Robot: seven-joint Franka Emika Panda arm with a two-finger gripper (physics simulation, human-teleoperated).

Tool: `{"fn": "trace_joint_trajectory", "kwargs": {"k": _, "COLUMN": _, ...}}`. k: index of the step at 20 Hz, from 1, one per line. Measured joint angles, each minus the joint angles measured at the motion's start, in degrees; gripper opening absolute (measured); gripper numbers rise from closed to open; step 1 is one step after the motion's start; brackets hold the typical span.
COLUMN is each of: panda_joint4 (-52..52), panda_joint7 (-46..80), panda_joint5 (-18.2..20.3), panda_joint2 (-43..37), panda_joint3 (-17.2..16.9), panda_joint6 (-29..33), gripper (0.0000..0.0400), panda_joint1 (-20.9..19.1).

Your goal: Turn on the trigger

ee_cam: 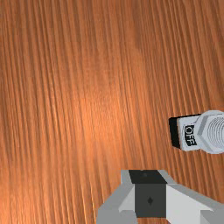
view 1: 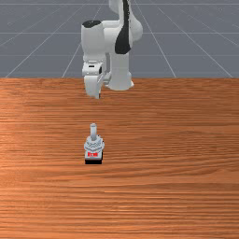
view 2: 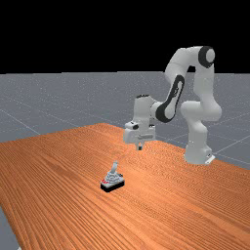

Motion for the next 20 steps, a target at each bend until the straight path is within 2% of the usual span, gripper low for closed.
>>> {"fn": "trace_joint_trajectory", "kwargs": {"k": 4, "panda_joint4": 6.4, "panda_joint7": -1.29, "panda_joint5": 3.09, "panda_joint2": 5.27, "panda_joint3": 0.86, "panda_joint6": -0.67, "gripper": 0.0, "panda_joint1": 0.39}}
{"fn": "trace_joint_trajectory", "kwargs": {"k": 6, "panda_joint4": 9.84, "panda_joint7": -1.55, "panda_joint5": 2.87, "panda_joint2": 7.45, "panda_joint3": 1.07, "panda_joint6": -3.59, "gripper": 0.0, "panda_joint1": 0.47}}
{"fn": "trace_joint_trajectory", "kwargs": {"k": 12, "panda_joint4": 16.58, "panda_joint7": -3.46, "panda_joint5": 4.6, "panda_joint2": 12.3, "panda_joint3": 1.99, "panda_joint6": -5.72, "gripper": 0.0, "panda_joint1": 0.25}}
{"fn": "trace_joint_trajectory", "kwargs": {"k": 14, "panda_joint4": 17.08, "panda_joint7": -2.03, "panda_joint5": 4.56, "panda_joint2": 13.25, "panda_joint3": 1.9, "panda_joint6": -5.82, "gripper": 0.0, "panda_joint1": 0.43}}
{"fn": "trace_joint_trajectory", "kwargs": {"k": 15, "panda_joint4": 15.8, "panda_joint7": -3.49, "panda_joint5": 6.25, "panda_joint2": 13.47, "panda_joint3": 2.45, "panda_joint6": -2.36, "gripper": 0.0, "panda_joint1": 0.09}}
{"fn": "trace_joint_trajectory", "kwargs": {"k": 16, "panda_joint4": 16.33, "panda_joint7": -1.7, "panda_joint5": 4.37, "panda_joint2": 14.54, "panda_joint3": 1.87, "panda_joint6": -2.68, "gripper": 0.0, "panda_joint1": 0.65}}
{"fn": "trace_joint_trajectory", "kwargs": {"k": 19, "panda_joint4": 16.25, "panda_joint7": -2.63, "panda_joint5": 5.65, "panda_joint2": 16.77, "panda_joint3": 2.36, "panda_joint6": -0.61, "gripper": 0.0, "panda_joint1": 0.43}}
{"fn": "trace_joint_trajectory", "kwargs": {"k": 20, "panda_joint4": 17.07, "panda_joint7": -3.43, "panda_joint5": 6.53, "panda_joint2": 17.31, "panda_joint3": 2.76, "panda_joint6": -2.33, "gripper": 0.0, "panda_joint1": 0.0}}
